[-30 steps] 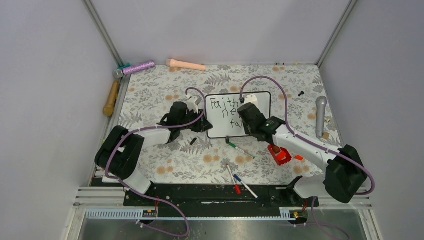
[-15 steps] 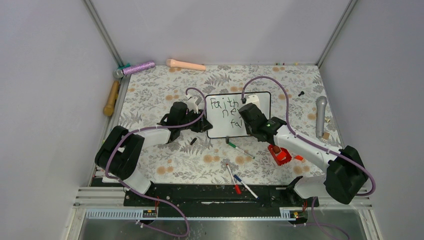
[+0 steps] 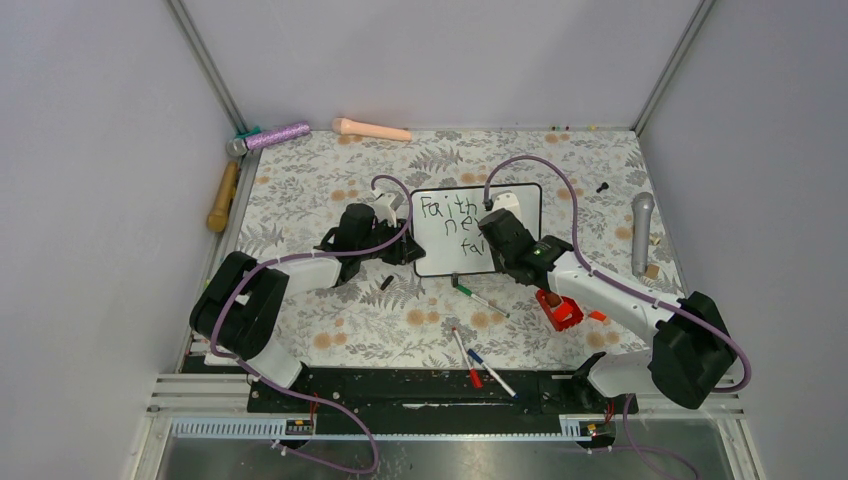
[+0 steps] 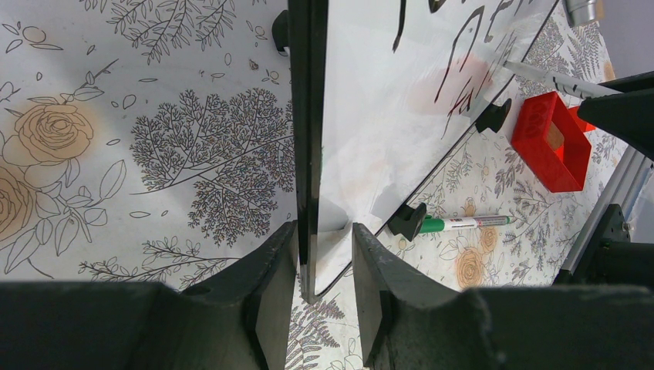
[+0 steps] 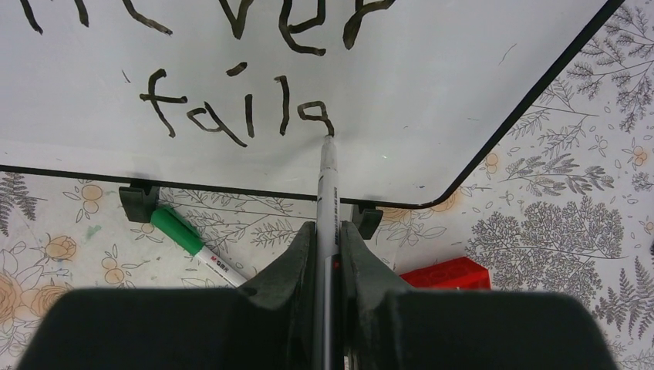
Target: Write a sentence on the whiteboard
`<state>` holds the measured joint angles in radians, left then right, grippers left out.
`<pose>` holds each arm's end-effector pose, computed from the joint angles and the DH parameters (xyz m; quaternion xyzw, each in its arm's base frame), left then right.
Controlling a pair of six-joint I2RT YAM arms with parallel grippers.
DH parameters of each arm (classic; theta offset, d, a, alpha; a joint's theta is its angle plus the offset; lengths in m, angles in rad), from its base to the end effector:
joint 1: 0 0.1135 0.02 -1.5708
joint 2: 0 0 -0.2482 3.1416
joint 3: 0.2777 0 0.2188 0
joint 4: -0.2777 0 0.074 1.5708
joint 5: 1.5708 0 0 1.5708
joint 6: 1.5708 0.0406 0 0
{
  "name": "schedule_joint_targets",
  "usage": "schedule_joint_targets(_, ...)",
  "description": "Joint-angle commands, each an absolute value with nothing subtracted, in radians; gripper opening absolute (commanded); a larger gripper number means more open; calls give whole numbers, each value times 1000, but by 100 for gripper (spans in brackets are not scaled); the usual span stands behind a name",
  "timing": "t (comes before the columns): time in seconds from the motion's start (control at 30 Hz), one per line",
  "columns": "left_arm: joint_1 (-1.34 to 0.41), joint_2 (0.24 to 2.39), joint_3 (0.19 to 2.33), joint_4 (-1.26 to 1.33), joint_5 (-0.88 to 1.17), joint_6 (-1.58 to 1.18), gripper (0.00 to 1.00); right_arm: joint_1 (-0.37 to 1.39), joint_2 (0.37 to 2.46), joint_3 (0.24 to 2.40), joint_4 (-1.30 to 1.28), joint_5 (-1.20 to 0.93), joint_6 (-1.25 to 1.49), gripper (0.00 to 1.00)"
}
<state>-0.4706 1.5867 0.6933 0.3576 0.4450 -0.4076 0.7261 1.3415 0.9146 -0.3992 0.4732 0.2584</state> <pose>0.2574 -0.1506 0.1788 0.1358 0.8438 -0.3787 0.3552 0.2027 0.1552 0.2417 -0.1269 0.9006 -0.0253 0.4149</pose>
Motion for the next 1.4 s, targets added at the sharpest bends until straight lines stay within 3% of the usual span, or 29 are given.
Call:
schedule_joint_targets(0.0,-472,1560,720,392,439,-390,32,716,1331,910,-400,449,271,0)
schedule_joint_targets(0.7,-472,1559,720,392,439,-389,32,716,1345,939,-371,391,266,0)
schedule_joint_targets(1.37,-472,1556,718,391,439,-390,32,698,1191,895,-376,432,250,0)
